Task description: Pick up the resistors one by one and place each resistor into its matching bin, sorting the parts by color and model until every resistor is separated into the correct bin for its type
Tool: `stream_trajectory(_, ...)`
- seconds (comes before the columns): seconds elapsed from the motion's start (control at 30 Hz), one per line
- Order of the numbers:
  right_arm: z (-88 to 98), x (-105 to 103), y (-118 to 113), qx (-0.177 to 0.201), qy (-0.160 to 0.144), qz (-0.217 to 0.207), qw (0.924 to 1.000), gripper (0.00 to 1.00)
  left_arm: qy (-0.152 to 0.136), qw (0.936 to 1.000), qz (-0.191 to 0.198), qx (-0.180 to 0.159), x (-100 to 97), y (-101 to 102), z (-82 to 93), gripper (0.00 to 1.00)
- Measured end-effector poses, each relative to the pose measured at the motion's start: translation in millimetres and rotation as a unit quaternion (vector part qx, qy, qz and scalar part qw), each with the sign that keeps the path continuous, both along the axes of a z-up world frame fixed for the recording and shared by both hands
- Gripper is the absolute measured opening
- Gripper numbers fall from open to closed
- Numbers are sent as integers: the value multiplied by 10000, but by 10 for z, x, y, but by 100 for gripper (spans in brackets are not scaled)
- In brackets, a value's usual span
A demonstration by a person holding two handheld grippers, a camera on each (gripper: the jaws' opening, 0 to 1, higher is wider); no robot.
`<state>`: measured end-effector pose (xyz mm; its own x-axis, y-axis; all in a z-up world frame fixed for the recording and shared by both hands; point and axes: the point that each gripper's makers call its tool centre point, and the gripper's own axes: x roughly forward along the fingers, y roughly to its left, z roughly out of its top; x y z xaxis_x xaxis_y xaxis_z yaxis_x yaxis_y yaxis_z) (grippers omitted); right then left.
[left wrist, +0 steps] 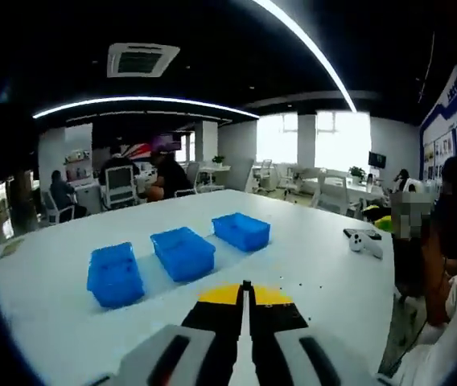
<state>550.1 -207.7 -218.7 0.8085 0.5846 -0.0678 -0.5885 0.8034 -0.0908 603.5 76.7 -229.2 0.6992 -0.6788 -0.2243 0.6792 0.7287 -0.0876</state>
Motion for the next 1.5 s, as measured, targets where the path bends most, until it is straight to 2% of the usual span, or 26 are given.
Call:
stream_trajectory(0.17,-27,9,38,-27,32,25,10000,33,-358,9985,302,-301,-110,209,41,6)
stream_trajectory(0.23,-48,13,73,-51,55,36,10000,33,-363,9983,295,-354,-173,261,18,6)
stream_trajectory(0.3,-65,5,112,-82,76,59,9999,33,-490,9971,433,-388,-168,344,32,6)
stream_trajectory(0.33,-68,-1,126,-88,78,66,9999,33,-571,9958,518,-492,-148,371,66,6)
stream_trajectory(0.43,-68,-8,141,-104,80,65,9999,33,-552,9955,528,-567,-123,374,79,6)
stream_trajectory(0.63,-61,-3,138,-121,81,47,9999,33,-577,9930,783,-676,136,448,134,6)
stream_trajectory(0.77,-54,-6,133,-116,69,38,9999,33,-540,9900,1115,-679,456,548,163,6)
stream_trajectory(0.87,-43,0,110,-99,56,13,9999,33,-359,9870,1422,-653,738,649,113,6)
stream_trajectory(0.97,-33,0,90,-94,41,-6,9999,32,-343,9846,1616,-568,935,718,96,6)
stream_trajectory(1.03,-23,-1,76,-81,32,-16,10000,32,-182,9799,1842,-742,1164,776,100,6)
stream_trajectory(1.17,-18,8,58,-74,32,-31,10000,32,-111,9754,2085,-707,1537,822,100,6)
stream_trajectory(1.23,-23,16,52,-72,40,-34,10000,32,-81,9740,2194,-569,1709,840,56,6)
stream_trajectory(1.37,-27,24,46,-72,47,-34,10000,32,71,9713,2320,-524,2000,835,-31,6)
stream_trajectory(1.4,-28,27,41,-71,50,-43,10000,32,70,9700,2401,-370,2070,853,-74,6)
stream_trajectory(1.5,-32,37,29,-68,58,-55,9999,32,166,9674,2517,-233,2249,840,-188,6)
